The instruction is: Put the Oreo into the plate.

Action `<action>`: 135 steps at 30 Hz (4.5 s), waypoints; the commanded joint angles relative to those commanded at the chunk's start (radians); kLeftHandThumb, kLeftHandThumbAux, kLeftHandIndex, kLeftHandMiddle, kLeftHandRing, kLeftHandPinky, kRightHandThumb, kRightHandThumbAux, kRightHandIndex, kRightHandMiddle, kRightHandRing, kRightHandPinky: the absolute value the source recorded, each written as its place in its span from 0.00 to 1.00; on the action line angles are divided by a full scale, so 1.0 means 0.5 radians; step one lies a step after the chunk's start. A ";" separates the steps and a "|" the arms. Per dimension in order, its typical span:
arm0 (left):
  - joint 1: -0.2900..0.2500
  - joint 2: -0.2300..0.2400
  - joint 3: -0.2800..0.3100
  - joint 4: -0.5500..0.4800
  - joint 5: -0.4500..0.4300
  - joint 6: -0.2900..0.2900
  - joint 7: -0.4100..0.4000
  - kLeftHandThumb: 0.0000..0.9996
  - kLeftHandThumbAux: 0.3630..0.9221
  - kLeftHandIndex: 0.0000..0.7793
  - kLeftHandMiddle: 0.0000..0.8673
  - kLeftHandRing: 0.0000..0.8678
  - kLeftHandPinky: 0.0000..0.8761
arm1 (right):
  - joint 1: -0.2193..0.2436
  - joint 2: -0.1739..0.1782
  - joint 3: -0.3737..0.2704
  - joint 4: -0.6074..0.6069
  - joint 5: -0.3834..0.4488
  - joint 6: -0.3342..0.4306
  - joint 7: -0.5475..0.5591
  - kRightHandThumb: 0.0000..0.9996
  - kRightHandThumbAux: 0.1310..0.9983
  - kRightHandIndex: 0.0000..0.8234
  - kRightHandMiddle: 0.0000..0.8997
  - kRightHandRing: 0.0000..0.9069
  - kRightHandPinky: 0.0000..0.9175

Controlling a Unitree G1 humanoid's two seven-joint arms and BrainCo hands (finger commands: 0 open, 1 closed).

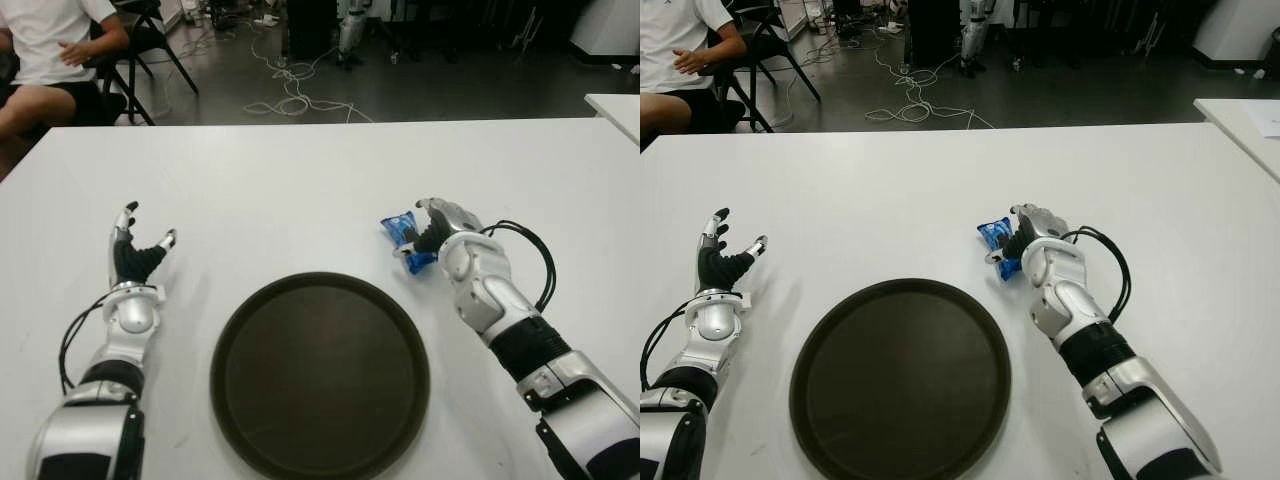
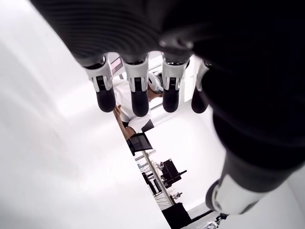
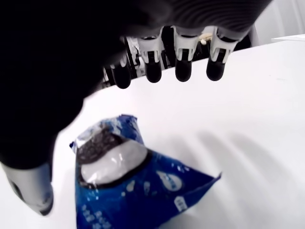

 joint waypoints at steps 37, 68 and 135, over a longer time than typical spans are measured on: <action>-0.004 -0.005 -0.027 -0.005 0.013 0.032 0.024 0.00 0.70 0.09 0.11 0.07 0.04 | -0.063 0.054 0.011 0.136 0.013 0.010 -0.008 0.00 0.67 0.02 0.02 0.02 0.03; -0.006 -0.002 -0.017 -0.010 -0.007 0.057 0.009 0.00 0.67 0.09 0.11 0.07 0.05 | -0.188 0.086 0.083 0.350 0.029 -0.011 0.168 0.00 0.62 0.09 0.11 0.07 0.00; 0.000 0.005 -0.022 -0.004 -0.002 -0.004 0.002 0.00 0.72 0.10 0.12 0.08 0.05 | -0.279 0.172 0.046 0.624 0.091 -0.090 0.203 0.00 0.64 0.10 0.12 0.07 0.00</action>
